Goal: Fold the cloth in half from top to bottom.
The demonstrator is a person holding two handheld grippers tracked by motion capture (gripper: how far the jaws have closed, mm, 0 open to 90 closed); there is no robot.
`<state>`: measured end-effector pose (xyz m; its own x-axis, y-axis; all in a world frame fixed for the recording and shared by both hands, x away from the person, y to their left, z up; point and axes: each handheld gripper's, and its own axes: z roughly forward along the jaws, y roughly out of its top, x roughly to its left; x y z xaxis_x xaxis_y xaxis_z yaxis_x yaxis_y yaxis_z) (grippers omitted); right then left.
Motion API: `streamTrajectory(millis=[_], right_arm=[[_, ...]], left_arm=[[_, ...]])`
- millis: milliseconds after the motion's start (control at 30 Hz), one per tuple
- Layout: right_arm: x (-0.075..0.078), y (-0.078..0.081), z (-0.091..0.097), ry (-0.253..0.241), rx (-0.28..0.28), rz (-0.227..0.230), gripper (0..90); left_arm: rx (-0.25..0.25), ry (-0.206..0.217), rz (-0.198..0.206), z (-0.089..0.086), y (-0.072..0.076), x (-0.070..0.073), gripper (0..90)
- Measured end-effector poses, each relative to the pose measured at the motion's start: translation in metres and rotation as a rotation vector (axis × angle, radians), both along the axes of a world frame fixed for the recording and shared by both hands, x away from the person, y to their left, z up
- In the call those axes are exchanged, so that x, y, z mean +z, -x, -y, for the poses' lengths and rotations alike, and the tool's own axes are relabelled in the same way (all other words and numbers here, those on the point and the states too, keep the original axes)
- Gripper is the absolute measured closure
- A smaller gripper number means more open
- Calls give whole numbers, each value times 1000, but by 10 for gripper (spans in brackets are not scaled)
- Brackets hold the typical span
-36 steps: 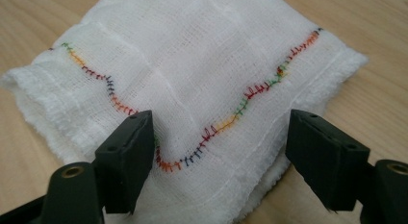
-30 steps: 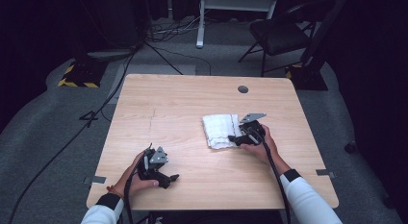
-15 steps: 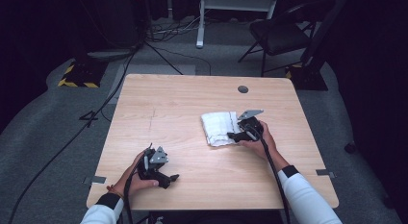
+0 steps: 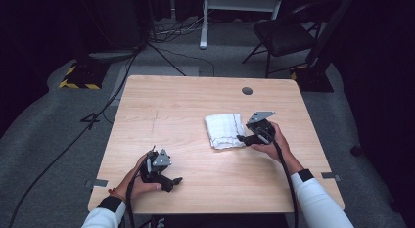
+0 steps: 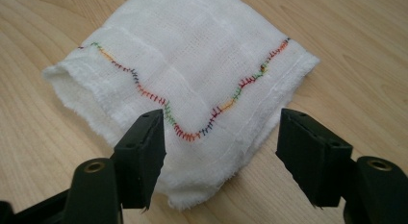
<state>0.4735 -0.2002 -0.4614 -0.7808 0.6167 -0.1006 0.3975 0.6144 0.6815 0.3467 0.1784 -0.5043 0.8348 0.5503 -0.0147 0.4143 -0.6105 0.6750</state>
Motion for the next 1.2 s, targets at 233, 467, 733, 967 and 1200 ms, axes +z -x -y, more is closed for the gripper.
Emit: streamTrajectory(millis=[233, 467, 733, 967, 1200], right_arm=[[7, 15, 5, 46, 31, 26, 336], [6, 30, 14, 92, 36, 35, 334], [5, 47, 24, 109, 51, 34, 333], [6, 62, 34, 121, 59, 39, 329], [-1, 76, 45, 148, 64, 35, 327]], left_arm=[[1, -1, -1, 0, 0, 0, 65], [0, -3, 0, 0, 0, 0, 64], [-3, -3, 1, 1, -1, 0, 63], [-3, -3, 1, 1, -1, 0, 63], [-3, -3, 1, 1, -1, 0, 63]])
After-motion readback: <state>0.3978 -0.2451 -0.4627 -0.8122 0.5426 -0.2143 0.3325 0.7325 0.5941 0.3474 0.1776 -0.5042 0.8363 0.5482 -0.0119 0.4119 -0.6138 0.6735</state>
